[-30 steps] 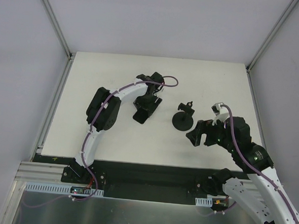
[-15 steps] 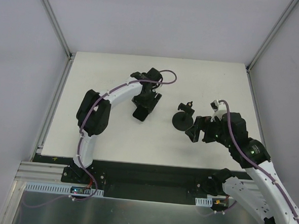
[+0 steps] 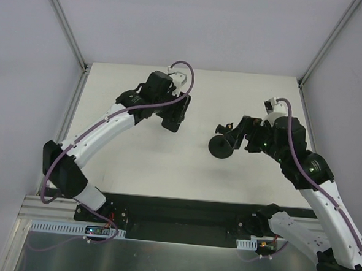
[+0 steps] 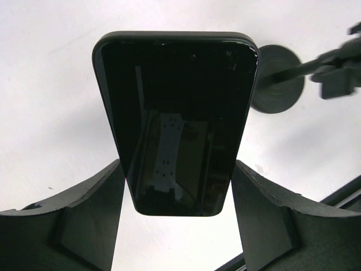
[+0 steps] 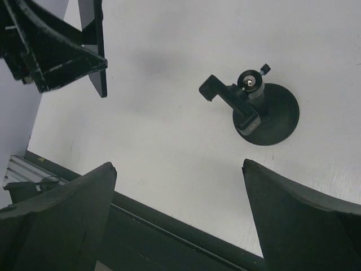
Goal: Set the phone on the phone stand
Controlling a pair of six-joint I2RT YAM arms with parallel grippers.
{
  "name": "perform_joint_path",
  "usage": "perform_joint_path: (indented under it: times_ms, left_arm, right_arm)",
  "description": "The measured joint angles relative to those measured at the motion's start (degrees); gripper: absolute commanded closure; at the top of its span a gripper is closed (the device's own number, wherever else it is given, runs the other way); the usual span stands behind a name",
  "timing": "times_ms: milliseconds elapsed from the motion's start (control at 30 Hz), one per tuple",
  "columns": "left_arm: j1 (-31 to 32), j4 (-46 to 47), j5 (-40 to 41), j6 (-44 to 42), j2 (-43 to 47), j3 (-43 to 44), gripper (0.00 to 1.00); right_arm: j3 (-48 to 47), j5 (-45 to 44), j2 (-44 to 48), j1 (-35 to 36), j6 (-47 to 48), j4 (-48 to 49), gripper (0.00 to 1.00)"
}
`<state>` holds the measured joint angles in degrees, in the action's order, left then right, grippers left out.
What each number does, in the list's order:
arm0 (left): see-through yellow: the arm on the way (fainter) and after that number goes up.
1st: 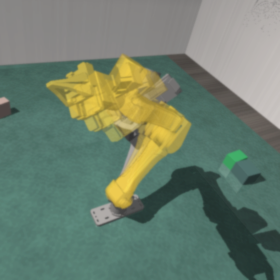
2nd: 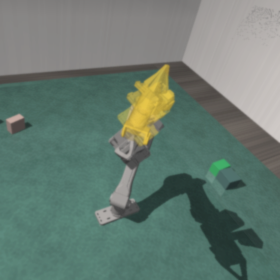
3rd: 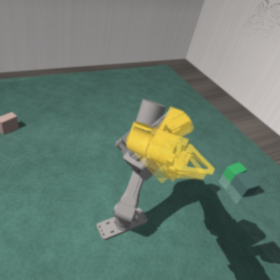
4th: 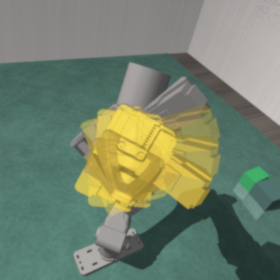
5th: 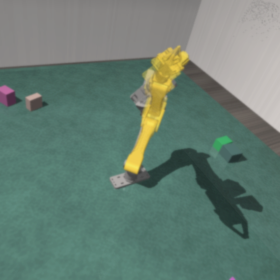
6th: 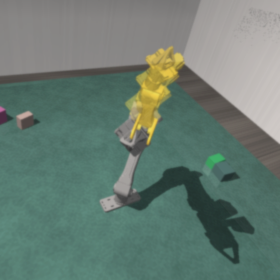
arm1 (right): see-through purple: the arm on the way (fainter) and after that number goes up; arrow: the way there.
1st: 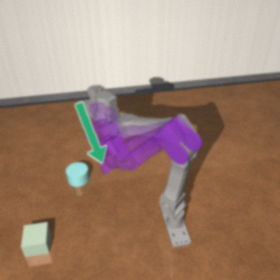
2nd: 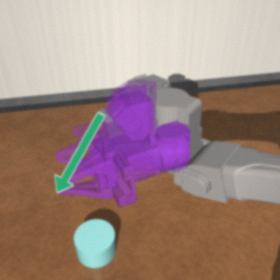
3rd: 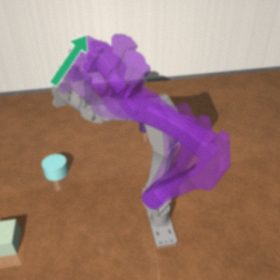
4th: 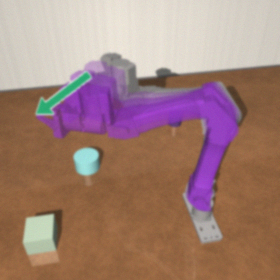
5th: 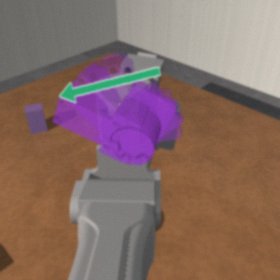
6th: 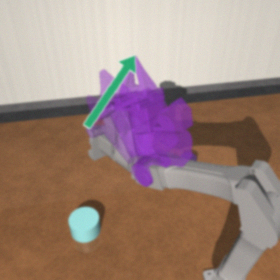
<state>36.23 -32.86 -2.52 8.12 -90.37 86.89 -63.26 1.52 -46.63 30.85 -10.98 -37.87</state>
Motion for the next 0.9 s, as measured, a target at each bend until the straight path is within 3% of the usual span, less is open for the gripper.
perform_joint_path:
  times_ms: [67,133,267,400,467,733,900]
  left_arm:
    - [0.72,3.04,-0.07,-0.31,4.59,-3.32,1.0]
    - [2.14,5.57,0.15,-1.11,8.37,-6.12,1.0]
    - [6.36,10.69,2.6,-3.41,13.51,-10.88,1.0]
    - [9.66,13.42,4.74,-5.31,14.38,-12.85,1.0]
    - [10.49,14.01,5.4,-5.88,14.38,-13.42,1.0]
    - [11.45,15.06,6.91,-6.29,14.36,-13.6,1.0]
    - [11.78,15.08,6.93,-6.34,14.38,-13.6,1.0]
  right_arm:
    - [-1.92,0.04,-2.21,0.0,-1.55,0.72,0.01]
    - [-4.35,0.26,-5.27,0.02,-3.5,1.92,0.1]
    - [-7.98,0.68,-12.37,0.37,-7.39,5.49,0.13]
    - [-9.68,0.92,-17.77,2.12,-10.49,8.74,0.18]
    - [-10.14,0.85,-19.65,3.45,-11.39,10.14,0.28]
    - [-10.23,0.85,-22.38,5.77,-14.19,14.12,0.35]
    - [-10.25,1.42,-23.5,5.79,-15.02,16.0,0.46]
